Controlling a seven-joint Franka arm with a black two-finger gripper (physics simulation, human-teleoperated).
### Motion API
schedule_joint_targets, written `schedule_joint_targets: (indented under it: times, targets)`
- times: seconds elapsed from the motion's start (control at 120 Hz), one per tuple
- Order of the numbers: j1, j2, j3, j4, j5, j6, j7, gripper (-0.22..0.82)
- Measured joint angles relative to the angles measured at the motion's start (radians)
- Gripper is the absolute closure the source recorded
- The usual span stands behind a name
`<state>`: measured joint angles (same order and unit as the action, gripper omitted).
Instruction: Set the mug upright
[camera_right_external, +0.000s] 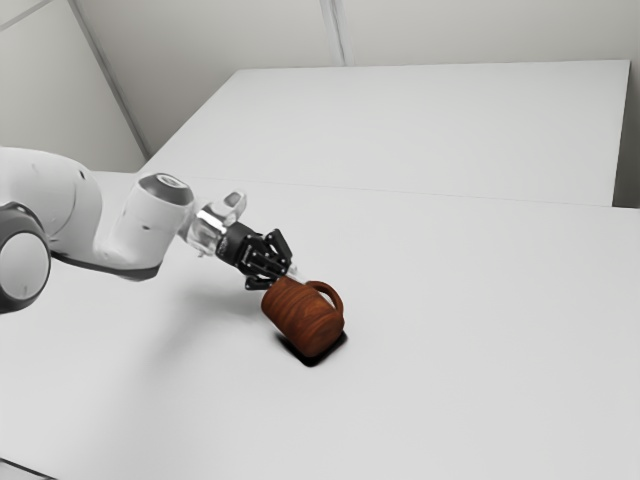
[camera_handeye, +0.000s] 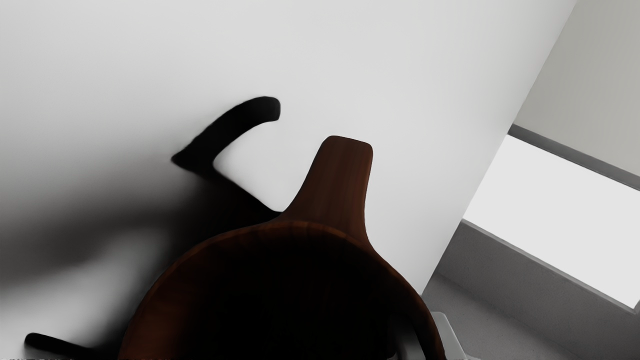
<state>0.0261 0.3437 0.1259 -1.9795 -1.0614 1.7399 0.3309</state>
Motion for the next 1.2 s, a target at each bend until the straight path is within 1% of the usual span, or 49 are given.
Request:
schedule_joint_targets:
  times: [0.058, 0.133, 0.233, 0.433, 0.533, 0.65, 0.75, 0.942, 1.2]
  targets:
    - [-0.010, -0.012, 0.000, 0.011, 0.029, 0.012, -0.011, 0.79]
    - [-0.025, -0.022, -0.002, 0.060, 0.101, 0.023, -0.029, 0.79]
    - [-0.043, -0.052, -0.027, 0.090, 0.233, 0.054, -0.053, 0.79]
    - [-0.103, -0.142, -0.036, 0.095, 0.516, 0.128, -0.096, 0.79]
    - [-0.127, -0.165, -0.039, 0.090, 0.668, 0.164, -0.119, 0.79]
    - [-0.148, -0.181, -0.069, 0.087, 0.867, 0.211, -0.150, 0.79]
    - [-0.153, -0.184, -0.095, 0.085, 0.994, 0.237, -0.185, 0.79]
    - [-0.152, -0.181, -0.103, 0.070, 1.111, 0.283, -0.252, 0.79]
    - [-0.152, -0.177, -0.103, 0.005, 1.143, 0.417, -0.323, 0.79]
